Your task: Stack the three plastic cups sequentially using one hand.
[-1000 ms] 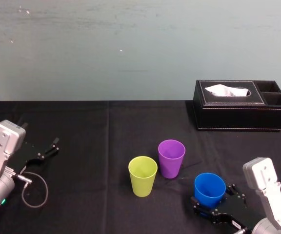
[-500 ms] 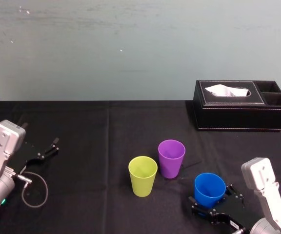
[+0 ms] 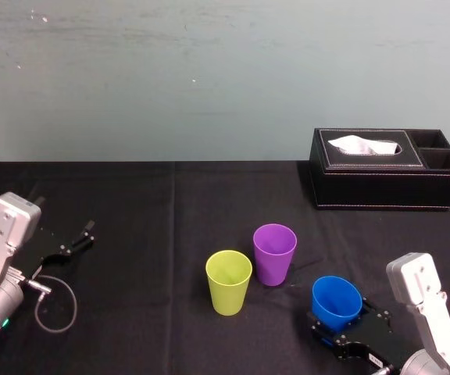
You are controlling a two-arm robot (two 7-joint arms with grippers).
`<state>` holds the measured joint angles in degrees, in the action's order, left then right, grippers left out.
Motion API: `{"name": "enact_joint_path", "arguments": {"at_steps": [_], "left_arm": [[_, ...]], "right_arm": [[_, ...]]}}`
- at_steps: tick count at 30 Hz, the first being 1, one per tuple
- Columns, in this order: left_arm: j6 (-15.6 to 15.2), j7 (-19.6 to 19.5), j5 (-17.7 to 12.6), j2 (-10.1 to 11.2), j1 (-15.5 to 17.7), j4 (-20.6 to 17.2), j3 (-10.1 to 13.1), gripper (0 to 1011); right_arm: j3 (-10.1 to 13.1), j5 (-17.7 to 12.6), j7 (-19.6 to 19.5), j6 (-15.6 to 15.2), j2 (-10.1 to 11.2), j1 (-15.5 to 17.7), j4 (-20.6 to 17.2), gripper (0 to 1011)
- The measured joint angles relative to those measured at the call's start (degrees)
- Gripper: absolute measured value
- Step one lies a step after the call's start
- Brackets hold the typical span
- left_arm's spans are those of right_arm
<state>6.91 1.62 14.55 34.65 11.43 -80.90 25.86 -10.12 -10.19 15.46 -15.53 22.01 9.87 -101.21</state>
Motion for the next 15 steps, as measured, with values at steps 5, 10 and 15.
{"name": "enact_joint_path", "arguments": {"at_steps": [5,10,15], "left_arm": [[0.0,0.0,0.0,0.0,0.0,0.0,0.0,1000],[0.0,0.0,0.0,0.0,0.0,0.0,0.0,1000],[0.0,0.0,0.0,0.0,0.0,0.0,0.0,1000]], "right_arm": [[0.0,0.0,0.0,0.0,0.0,0.0,-0.02,715],[-0.15,0.16,0.04,-0.45,0.25,-0.5,-0.33,715],[-0.37,0.68,0.34,-3.27,1.07,-2.67,-1.25,715]]}}
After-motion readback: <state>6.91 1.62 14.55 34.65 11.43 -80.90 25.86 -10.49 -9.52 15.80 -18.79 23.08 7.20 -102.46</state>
